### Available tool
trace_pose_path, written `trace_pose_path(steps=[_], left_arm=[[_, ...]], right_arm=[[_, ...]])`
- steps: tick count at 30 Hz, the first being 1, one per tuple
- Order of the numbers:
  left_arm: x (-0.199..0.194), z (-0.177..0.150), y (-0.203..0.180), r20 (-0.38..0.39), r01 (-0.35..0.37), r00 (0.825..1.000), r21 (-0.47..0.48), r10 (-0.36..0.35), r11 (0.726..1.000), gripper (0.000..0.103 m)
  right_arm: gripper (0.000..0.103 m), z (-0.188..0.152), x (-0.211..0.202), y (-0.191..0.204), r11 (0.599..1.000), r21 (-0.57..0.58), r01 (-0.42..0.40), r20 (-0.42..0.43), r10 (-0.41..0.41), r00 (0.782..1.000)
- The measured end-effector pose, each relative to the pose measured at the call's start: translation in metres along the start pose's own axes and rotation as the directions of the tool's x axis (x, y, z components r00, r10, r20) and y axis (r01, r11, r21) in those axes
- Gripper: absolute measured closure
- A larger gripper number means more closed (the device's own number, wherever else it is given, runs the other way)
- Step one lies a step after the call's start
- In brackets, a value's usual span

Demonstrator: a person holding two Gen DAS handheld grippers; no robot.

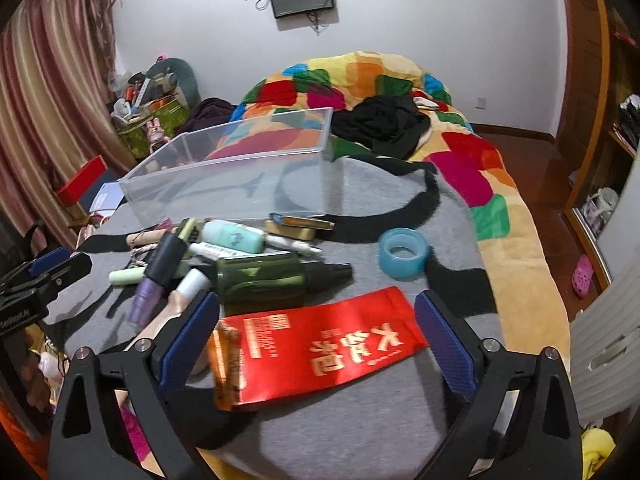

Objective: Organize objects
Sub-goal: 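Move both tools toward the items scattered on the gray blanket, then grasp the pale green tube with the left tool while the right tool grasps the dark green bottle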

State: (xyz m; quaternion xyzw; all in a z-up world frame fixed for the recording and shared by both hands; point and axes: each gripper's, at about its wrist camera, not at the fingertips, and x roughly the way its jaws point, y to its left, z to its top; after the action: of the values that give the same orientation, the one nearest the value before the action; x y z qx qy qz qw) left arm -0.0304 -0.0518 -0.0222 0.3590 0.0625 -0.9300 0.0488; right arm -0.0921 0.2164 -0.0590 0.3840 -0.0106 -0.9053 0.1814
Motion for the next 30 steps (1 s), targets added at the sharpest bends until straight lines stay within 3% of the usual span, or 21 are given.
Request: trace_pose_path(steps=[4, 12, 16, 18, 20, 24, 30], left_arm=[[0.02, 0.002, 0.002, -0.062, 0.04, 0.997, 0.015, -0.039, 0.999, 0.017], [0.057, 0.006, -0.011, -0.161, 0.096, 0.983, 0.08, -0.082, 0.992, 0.019], [0.069, 0.002, -0.011, -0.208, 0.164, 0.967, 0.059, -0.149, 0.985, 0.041], [0.066, -0.002, -0.013, -0.187, 0.155, 0.973, 0.073, -0.139, 0.985, 0.046], [0.061, -0.005, -0.014, -0.177, 0.162, 0.973, 0.085, -0.145, 0.983, 0.059], [0.051, -0.012, -0.017, -0.173, 0.183, 0.971, 0.099, -0.165, 0.978, 0.073], [0.028, -0.028, -0.02, -0.169, 0.18, 0.973, 0.128, -0.157, 0.975, 0.085]], right_arm=[[0.009, 0.001, 0.004, -0.008, 1.0, 0.01, 0.011, -0.012, -0.011, 1.0], [0.009, 0.011, 0.017, 0.016, 0.995, -0.06, -0.081, -0.044, 0.078, 0.996], [0.013, 0.016, 0.029, 0.024, 0.991, -0.074, -0.109, -0.062, 0.105, 0.993], [0.025, 0.017, 0.037, 0.025, 0.99, -0.064, -0.126, -0.082, 0.12, 0.989], [0.032, 0.017, 0.044, 0.024, 0.988, -0.05, -0.144, -0.104, 0.139, 0.985], [0.047, 0.015, 0.048, 0.023, 0.988, -0.045, -0.151, -0.115, 0.145, 0.983], [0.048, 0.013, 0.044, 0.025, 0.989, -0.056, -0.137, -0.094, 0.131, 0.987]])
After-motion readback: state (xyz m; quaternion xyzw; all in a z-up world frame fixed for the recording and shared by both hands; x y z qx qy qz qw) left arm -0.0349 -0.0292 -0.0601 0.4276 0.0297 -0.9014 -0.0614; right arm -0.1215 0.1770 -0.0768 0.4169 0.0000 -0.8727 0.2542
